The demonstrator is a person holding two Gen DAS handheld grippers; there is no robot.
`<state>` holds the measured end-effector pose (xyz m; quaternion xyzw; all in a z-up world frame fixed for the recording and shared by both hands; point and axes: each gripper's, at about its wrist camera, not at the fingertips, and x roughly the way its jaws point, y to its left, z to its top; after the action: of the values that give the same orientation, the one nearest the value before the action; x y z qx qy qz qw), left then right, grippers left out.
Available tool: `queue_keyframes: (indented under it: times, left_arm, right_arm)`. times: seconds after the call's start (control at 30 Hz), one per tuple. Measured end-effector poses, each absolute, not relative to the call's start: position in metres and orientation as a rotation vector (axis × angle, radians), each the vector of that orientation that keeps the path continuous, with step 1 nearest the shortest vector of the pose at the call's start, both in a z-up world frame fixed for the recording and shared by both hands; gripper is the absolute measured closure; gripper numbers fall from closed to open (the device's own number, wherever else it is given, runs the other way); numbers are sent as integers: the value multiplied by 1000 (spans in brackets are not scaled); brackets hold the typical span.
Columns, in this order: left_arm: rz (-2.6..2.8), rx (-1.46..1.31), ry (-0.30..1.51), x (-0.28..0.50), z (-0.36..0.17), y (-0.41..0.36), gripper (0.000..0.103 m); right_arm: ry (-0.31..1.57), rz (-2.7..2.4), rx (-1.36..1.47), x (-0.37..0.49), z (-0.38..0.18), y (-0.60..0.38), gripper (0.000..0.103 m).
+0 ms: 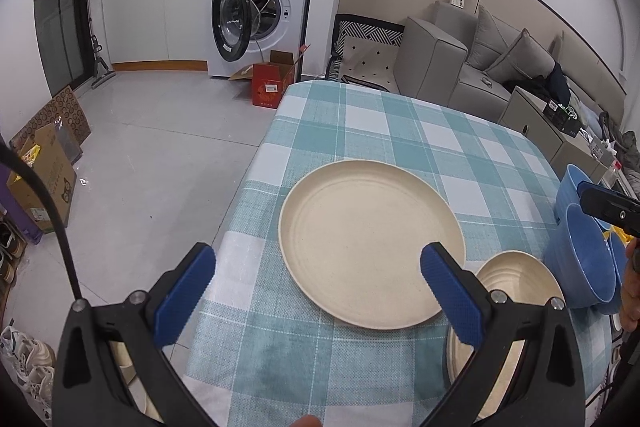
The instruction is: Organize plates and bowls
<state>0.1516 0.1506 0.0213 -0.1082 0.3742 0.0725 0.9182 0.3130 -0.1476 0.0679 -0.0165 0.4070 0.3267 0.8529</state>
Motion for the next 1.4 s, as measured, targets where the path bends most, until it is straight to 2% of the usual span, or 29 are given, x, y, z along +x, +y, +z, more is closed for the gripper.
queue_keyframes:
  times: [0.5, 0.7, 0.83, 1.07, 1.2, 1.27, 1.4]
  left_arm:
    - [163, -201, 801, 177, 3, 156, 2]
    - [145, -193, 825, 184, -4, 157, 2]
    - [145, -205, 852, 190, -13, 160, 9]
    - [136, -203, 868, 194, -23, 159, 20]
    - [136, -213, 875, 197, -28, 161, 21]
    - [131, -219, 881, 198, -31, 162, 36]
    - [131, -232, 898, 200, -36, 164, 38]
  right_arm:
    - [927, 654, -43, 346, 38, -127, 2]
    - [979, 651, -36, 358, 19, -117, 6]
    - [1025, 647, -35, 365, 4, -109, 18]
    - [1067, 650, -66, 371, -14, -96, 22]
    - [1099, 664, -71, 374, -24, -90, 26]
    - [1113, 668, -67, 377, -28, -87, 27]
    - [1124, 676, -74, 379, -33, -81, 29]
